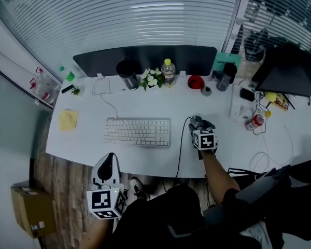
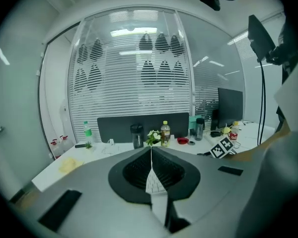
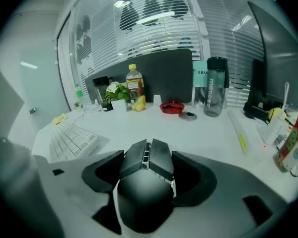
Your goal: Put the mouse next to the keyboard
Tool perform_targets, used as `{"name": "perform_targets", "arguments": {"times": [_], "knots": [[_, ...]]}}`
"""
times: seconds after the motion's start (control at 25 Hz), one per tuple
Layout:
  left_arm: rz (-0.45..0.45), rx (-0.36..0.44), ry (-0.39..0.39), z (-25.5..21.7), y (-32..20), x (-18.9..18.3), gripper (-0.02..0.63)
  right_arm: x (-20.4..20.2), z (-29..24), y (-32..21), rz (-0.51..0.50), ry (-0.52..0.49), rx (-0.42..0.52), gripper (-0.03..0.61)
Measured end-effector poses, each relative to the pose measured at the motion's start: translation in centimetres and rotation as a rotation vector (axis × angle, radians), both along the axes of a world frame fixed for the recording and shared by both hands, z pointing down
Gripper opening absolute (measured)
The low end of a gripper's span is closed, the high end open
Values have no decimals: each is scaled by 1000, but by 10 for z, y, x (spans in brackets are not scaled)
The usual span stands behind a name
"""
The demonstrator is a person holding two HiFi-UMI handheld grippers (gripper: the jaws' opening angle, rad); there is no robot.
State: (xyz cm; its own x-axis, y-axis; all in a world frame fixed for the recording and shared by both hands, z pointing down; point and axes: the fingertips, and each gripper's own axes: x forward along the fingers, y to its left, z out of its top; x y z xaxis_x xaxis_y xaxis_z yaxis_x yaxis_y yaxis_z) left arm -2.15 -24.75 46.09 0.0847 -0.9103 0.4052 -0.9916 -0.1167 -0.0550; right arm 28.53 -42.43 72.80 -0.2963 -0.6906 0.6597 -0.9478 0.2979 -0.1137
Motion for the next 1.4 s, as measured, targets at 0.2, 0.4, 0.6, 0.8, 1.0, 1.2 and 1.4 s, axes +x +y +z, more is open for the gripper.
{"name": "perform_targets", "arguments": {"times": [0.2,0.4,0.6,0.8,1.0,1.2,1.4], "knots": [[-7,-27,-16,4,4,-6,29,-1,13,0,24,6,-22,299],[0,-36,-12,6,7,-9,29,5,22,4,46,27,-29,301],[31,-23,-26,1,13,-8,29,-1,25,4,35,32,-36,308],[44,-11,-13,-3,14,-5,29,0,29,2,36,66,-69,316],[45,1,-14,-7,16,-15,29,4,31,3,54,95,-88,336],[65,23,2,-16,16,-23,29,3,10,12,62,89,-83,382],[125,52,30,-32,7,-28,29,-15,-37,26,51,13,-54,371]]}}
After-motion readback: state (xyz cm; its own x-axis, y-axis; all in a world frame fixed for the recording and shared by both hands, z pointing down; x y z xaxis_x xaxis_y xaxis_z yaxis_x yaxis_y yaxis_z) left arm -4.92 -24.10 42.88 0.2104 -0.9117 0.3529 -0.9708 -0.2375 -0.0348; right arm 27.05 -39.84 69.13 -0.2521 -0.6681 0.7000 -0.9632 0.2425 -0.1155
